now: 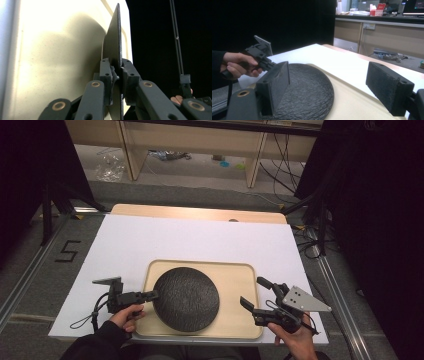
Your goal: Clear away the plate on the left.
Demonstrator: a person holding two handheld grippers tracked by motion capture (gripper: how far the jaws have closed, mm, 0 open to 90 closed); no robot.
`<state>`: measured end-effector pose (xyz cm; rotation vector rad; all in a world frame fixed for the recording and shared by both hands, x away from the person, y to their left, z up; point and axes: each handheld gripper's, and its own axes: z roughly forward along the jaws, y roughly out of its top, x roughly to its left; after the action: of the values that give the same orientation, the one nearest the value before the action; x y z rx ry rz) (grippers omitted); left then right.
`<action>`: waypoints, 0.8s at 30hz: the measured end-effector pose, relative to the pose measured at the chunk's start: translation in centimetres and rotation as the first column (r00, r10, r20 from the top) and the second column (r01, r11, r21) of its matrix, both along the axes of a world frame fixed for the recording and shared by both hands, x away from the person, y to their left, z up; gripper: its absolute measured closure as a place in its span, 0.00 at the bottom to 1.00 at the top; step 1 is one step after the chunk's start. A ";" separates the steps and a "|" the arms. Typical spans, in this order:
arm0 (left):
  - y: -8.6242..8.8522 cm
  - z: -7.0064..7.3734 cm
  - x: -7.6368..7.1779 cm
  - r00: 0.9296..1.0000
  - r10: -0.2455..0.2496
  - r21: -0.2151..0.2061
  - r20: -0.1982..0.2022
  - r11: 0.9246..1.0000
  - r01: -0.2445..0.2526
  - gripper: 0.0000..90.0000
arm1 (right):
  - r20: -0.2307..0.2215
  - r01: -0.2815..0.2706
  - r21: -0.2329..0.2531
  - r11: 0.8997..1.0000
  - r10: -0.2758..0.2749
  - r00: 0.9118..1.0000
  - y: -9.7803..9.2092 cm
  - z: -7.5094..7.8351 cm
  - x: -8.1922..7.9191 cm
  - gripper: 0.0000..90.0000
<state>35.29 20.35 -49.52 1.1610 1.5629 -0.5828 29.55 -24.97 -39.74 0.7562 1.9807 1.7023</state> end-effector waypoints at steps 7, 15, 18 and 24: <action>-0.7 0.4 -0.3 0.999 -0.044 0.093 0.025 0.995 0.041 0.92 | -0.006 -0.004 -0.003 1.000 0.004 1.000 0.1 0.0 0.0 0.23; -1.2 0.6 -0.8 0.997 -0.074 0.150 0.022 0.986 0.070 0.92 | 0.022 0.007 -0.011 1.000 -0.007 1.000 0.0 0.0 0.1 0.23; -1.5 0.6 -1.0 0.996 -0.081 0.165 0.024 0.983 0.076 0.92 | 0.022 0.005 -0.013 1.000 -0.005 1.000 0.0 0.0 0.2 0.23; -1.9 0.3 -1.2 0.989 -0.140 0.204 0.041 0.970 0.128 0.92 | 0.015 0.000 -0.022 1.000 0.000 1.000 0.0 0.0 0.1 0.23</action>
<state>34.11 18.48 -49.22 1.4328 1.5303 -0.4837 29.68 -24.96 -39.74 0.7335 1.9865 1.6782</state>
